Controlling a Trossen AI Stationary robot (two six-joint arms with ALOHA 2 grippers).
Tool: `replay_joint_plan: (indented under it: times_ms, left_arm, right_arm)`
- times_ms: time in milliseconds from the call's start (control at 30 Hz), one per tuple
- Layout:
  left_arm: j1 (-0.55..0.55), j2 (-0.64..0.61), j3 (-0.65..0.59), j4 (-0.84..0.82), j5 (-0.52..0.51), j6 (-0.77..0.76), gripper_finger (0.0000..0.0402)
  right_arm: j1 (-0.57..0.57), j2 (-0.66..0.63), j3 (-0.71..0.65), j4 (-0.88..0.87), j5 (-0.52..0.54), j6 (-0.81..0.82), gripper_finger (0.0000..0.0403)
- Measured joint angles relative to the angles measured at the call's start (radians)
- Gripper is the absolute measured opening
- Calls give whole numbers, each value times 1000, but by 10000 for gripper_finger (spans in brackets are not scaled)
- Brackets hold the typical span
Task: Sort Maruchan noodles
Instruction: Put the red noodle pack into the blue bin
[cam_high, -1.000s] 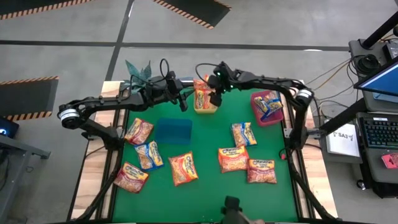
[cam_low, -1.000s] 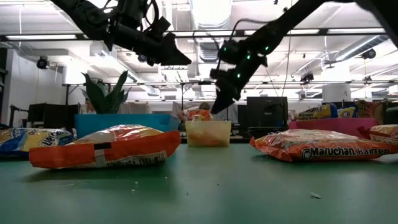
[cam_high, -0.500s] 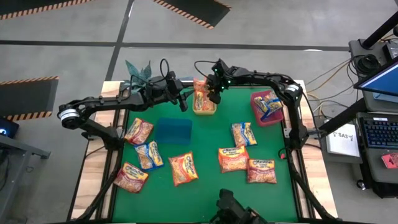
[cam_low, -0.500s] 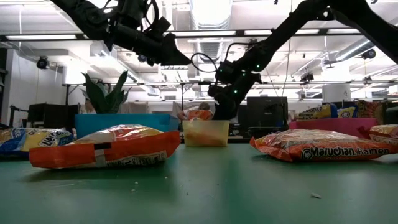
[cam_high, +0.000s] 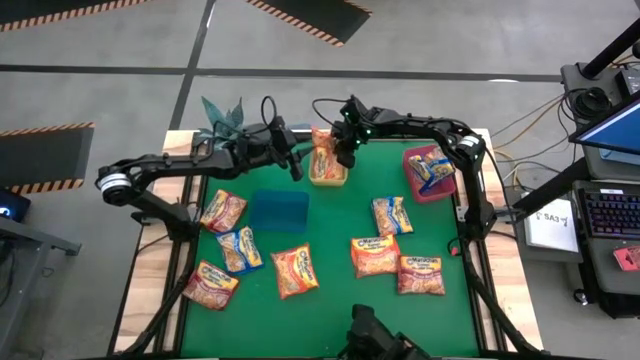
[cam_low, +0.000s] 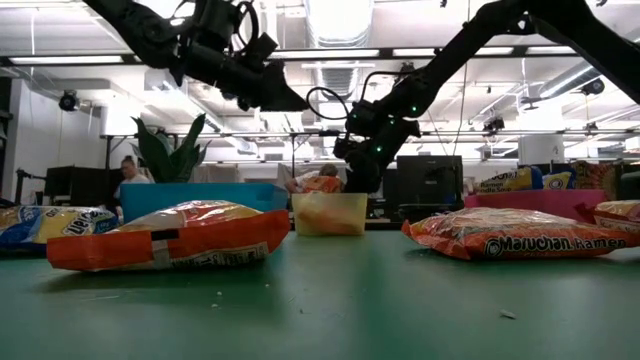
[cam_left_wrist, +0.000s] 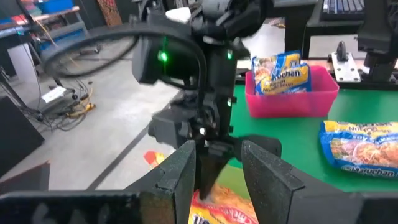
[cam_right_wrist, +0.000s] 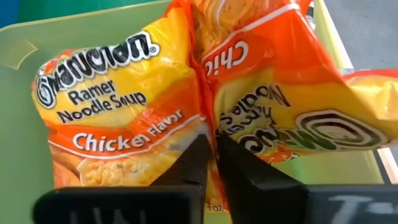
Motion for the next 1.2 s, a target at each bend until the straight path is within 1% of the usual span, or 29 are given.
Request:
replay_joint_plan:
  times_ms: [100,300,433,500,567,667,733,833,900,967,1067,1100,1200]
  left_arm:
    - [0,21,0,2,0,-15,113]
    - [0,47,0,6,0,-18,113]
    - [0,71,0,6,0,-18,113]
    - [0,88,0,1,0,-18,113]
    - [0,107,0,-10,1,-4,113]
    - [3,132,-1,-19,1,13,113]
    - [11,143,3,-14,-20,31,113]
    - [35,162,47,-8,-94,60,113]
    - [56,182,94,-4,-116,87,113]
    - [81,207,143,-6,-115,119,113]
    - [114,267,220,-13,-91,167,113]
    - [124,292,244,-23,-84,176,113]
    - [148,366,313,-74,-79,186,106]
  right_arm:
    - [0,-11,-2,-5,3,1,10]
    - [0,-81,-2,-1,36,0,8]
    - [12,-132,-2,6,133,-16,8]
    - [16,-158,-2,4,149,-18,8]
    - [20,-177,-2,-3,118,0,8]
    - [25,-184,-3,-30,5,38,8]
    - [40,-178,-11,-30,-40,63,8]
    - [85,-148,-19,-23,-51,80,8]
    - [112,-124,-29,-28,-47,88,8]
    - [135,-103,-38,-28,2,88,8]
    - [158,-79,-45,-23,145,99,8]
    - [160,-73,-47,-19,170,103,8]
    - [159,-53,-59,-23,173,114,8]
